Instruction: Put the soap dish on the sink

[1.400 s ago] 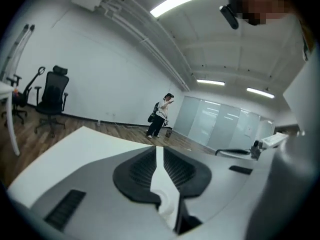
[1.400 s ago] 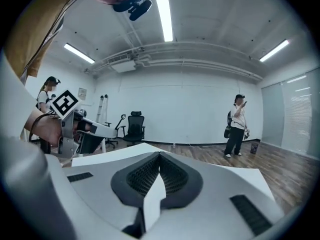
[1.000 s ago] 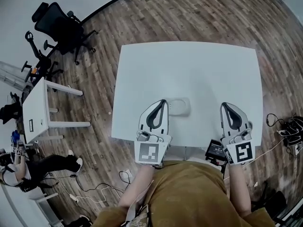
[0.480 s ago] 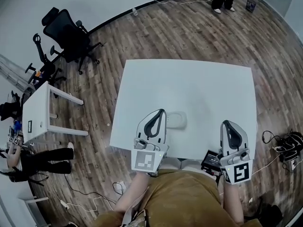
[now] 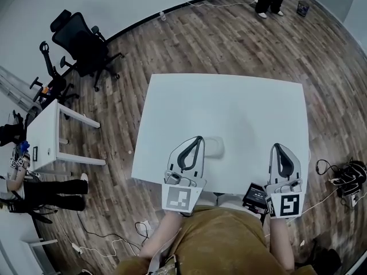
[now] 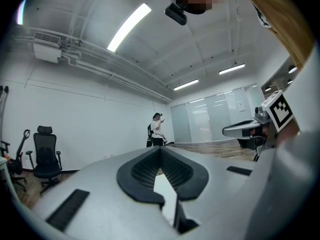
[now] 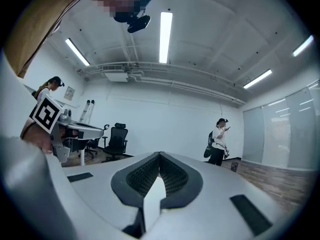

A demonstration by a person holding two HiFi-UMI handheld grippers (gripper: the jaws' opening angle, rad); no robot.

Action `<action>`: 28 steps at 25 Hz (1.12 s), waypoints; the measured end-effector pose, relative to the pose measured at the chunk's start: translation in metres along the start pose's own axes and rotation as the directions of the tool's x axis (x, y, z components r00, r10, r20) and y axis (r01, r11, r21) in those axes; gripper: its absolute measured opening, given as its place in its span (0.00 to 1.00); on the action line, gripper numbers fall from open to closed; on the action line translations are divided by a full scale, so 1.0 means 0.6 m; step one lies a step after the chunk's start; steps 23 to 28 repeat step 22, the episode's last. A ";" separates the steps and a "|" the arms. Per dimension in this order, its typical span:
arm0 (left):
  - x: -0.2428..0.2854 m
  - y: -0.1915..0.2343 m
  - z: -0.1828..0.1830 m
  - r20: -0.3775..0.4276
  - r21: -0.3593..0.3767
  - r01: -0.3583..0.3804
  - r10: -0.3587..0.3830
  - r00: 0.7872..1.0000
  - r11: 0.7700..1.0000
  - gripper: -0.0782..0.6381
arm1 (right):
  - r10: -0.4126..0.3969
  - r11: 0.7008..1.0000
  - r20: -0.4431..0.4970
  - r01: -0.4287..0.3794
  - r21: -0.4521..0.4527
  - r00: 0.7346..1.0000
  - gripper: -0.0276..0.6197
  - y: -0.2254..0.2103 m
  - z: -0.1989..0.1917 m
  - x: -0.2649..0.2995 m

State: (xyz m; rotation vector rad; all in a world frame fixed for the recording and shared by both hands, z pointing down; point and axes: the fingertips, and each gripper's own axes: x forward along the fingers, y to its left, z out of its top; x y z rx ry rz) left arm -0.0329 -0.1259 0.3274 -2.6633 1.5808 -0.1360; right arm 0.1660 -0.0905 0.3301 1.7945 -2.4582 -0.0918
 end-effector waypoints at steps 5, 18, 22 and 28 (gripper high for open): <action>-0.001 -0.005 -0.005 -0.007 -0.010 -0.005 0.005 1.000 1.000 0.12 | 0.000 1.000 0.011 0.000 -0.004 1.000 0.05 -0.004 -0.001 -0.002; 0.001 -0.013 -0.011 -0.015 -0.059 -0.016 0.015 1.000 0.998 0.12 | -0.028 1.000 -0.008 0.028 -0.006 1.000 0.05 -0.012 -0.003 -0.010; -0.003 -0.019 -0.014 -0.017 -0.057 -0.014 0.013 1.000 0.998 0.12 | -0.029 1.000 -0.012 0.029 -0.007 0.999 0.05 -0.009 -0.006 -0.017; -0.003 -0.019 -0.014 -0.017 -0.057 -0.014 0.013 1.000 0.998 0.12 | -0.029 1.000 -0.012 0.029 -0.007 0.999 0.05 -0.009 -0.006 -0.017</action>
